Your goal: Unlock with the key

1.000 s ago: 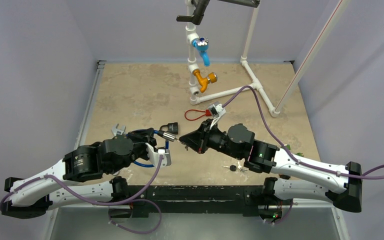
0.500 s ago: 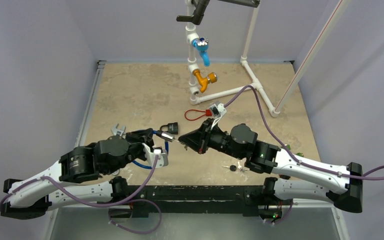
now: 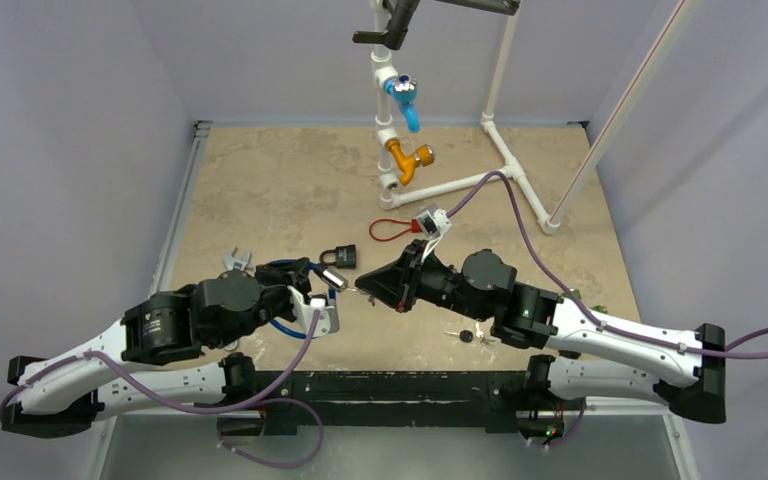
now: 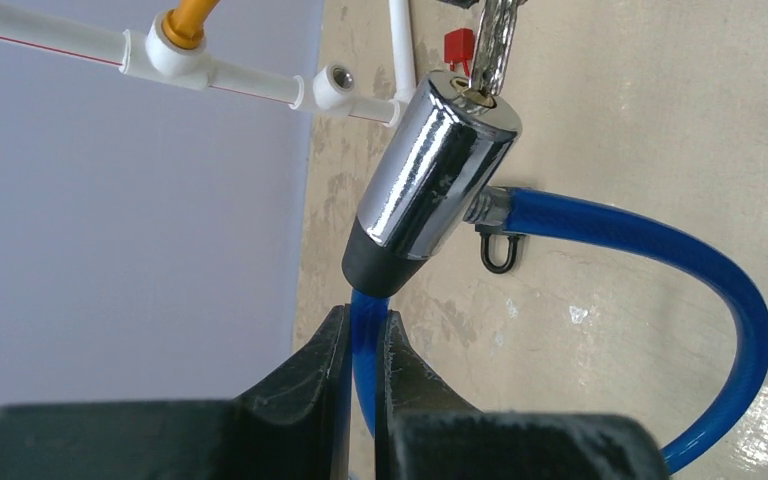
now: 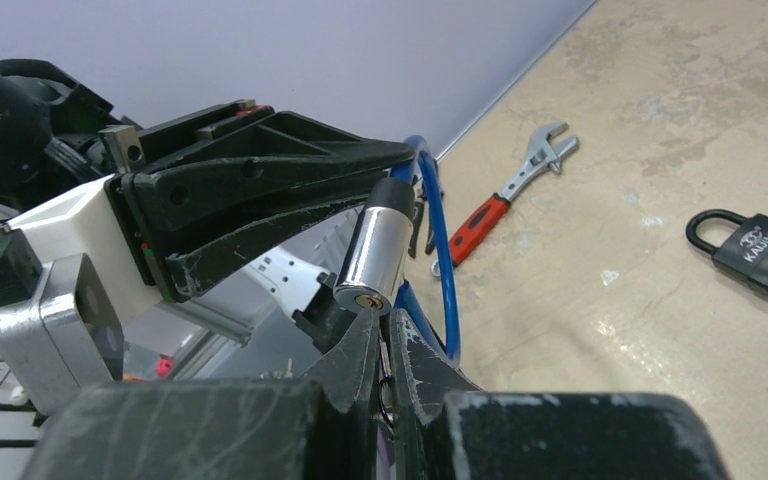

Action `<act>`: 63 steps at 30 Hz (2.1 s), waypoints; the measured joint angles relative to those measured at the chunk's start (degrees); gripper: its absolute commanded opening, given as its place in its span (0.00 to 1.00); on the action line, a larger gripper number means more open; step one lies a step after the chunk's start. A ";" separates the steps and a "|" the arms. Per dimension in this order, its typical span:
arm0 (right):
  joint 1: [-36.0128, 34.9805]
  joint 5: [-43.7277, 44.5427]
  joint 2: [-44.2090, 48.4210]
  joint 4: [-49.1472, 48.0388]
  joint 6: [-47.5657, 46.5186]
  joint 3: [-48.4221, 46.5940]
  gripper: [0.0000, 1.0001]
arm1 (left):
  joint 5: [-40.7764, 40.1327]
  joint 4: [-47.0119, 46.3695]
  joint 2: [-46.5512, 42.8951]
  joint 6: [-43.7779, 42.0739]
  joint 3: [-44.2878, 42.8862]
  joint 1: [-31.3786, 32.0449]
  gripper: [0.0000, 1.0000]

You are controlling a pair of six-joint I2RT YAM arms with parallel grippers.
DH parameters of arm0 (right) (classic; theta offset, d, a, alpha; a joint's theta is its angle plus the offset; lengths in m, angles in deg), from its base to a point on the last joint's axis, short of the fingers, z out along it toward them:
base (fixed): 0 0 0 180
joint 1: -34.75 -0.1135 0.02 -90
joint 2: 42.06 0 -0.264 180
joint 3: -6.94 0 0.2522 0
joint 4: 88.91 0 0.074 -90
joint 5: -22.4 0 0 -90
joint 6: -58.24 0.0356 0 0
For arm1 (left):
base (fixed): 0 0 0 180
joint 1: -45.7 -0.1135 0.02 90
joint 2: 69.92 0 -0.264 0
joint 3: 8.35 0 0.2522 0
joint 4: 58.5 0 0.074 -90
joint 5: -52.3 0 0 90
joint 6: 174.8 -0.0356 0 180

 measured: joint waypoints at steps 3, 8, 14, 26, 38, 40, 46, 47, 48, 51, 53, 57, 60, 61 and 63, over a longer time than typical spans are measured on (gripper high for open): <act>-0.59 1.44 -0.28 1.64 -0.11 -0.50 0.00 | -0.70 0.11 0.59 -0.39 0.00 0.00 0.00; -1.73 5.44 -0.37 3.65 -0.15 -0.90 0.00 | -1.44 0.02 1.03 -0.39 0.00 0.02 0.00; -4.02 11.21 -1.25 4.07 -0.15 -1.55 0.00 | -3.06 -0.11 1.40 -0.39 0.00 0.02 0.00; -4.31 13.81 -0.26 0.90 0.59 0.55 0.00 | -3.72 -1.33 1.40 0.17 0.00 0.02 0.00; -4.33 11.63 0.50 -1.51 0.57 1.64 0.00 | -2.95 -1.88 0.48 0.04 0.02 0.02 0.00; -4.33 10.64 1.22 -1.11 0.42 1.66 0.00 | -1.38 -2.23 -0.24 -0.70 0.22 0.04 0.00; -4.44 7.43 3.32 1.99 -0.63 1.20 0.00 | 2.89 -3.15 -1.79 -3.41 1.05 0.35 0.00; -4.44 6.84 3.32 2.95 -0.94 0.74 0.00 | 3.32 -3.13 -1.81 -3.87 1.05 0.35 0.00; -4.44 6.47 3.28 3.69 -1.11 0.37 0.00 | 3.54 -3.15 -1.81 -4.09 1.09 0.35 0.00; -4.44 5.16 2.69 6.08 -1.46 -1.33 0.00 | 4.09 -3.13 -1.92 -5.40 1.14 0.35 0.00; -4.44 4.61 2.38 7.28 -1.51 -2.23 0.00 | 4.22 -3.13 -1.99 -5.99 1.14 0.35 0.00; -4.44 4.46 2.19 9.53 -1.40 -3.04 0.00 | 4.35 -3.17 -2.01 -6.86 1.20 0.42 0.00; -4.44 4.61 1.62 11.21 -1.18 -3.74 0.00 | 3.78 -3.45 -1.97 -7.19 1.86 0.74 0.00; -4.44 4.81 1.18 12.13 -1.01 -4.22 0.00 | 3.45 -3.48 -1.88 -7.45 2.08 0.74 0.00; -4.46 5.70 0.46 13.57 -0.70 -4.98 0.00 | 2.51 -3.52 -1.57 -7.91 2.29 0.98 0.00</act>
